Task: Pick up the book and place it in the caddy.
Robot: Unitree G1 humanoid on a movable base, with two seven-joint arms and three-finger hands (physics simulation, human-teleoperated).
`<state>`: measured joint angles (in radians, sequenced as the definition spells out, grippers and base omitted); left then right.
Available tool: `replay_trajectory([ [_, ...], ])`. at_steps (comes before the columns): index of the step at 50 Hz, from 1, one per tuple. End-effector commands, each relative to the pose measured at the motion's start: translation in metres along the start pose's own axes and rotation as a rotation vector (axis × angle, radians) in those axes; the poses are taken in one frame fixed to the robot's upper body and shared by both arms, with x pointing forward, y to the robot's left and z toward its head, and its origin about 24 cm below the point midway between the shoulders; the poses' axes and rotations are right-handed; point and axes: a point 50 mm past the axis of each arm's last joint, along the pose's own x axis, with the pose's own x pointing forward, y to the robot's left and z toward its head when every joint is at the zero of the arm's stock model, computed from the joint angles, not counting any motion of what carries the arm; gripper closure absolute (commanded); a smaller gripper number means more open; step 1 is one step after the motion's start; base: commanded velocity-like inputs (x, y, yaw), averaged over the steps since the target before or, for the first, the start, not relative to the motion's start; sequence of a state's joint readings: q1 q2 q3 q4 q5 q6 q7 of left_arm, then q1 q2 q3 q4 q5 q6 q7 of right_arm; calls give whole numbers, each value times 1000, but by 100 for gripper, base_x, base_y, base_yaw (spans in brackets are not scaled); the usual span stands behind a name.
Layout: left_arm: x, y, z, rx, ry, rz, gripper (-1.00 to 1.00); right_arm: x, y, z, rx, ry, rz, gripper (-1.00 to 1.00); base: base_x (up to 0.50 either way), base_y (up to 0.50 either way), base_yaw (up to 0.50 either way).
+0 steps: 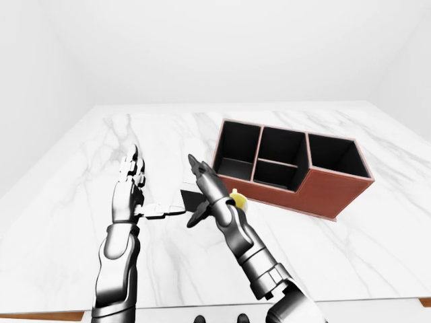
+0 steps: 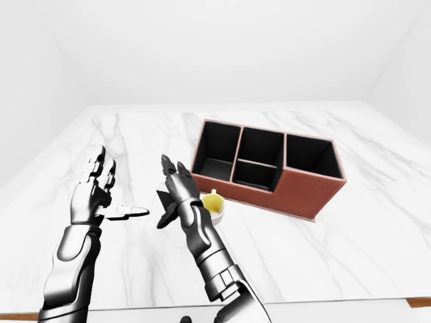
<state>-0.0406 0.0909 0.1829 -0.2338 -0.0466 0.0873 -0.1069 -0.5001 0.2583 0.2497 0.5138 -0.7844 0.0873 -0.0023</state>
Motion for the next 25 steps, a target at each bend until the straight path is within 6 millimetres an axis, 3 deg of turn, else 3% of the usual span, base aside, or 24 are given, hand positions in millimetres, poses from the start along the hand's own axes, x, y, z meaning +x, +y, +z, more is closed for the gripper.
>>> replay_trajectory([
  [1, -1, 0, -1, -2, 5, -1, -100, -2, 9, -11, -48, 41, 20, -100, 0, 0, 0],
  [25, -1, 0, -5, -6, 23, -1, -100, -3, 26, -25, -175, 98, 60, -100, 0, 0, 0],
])
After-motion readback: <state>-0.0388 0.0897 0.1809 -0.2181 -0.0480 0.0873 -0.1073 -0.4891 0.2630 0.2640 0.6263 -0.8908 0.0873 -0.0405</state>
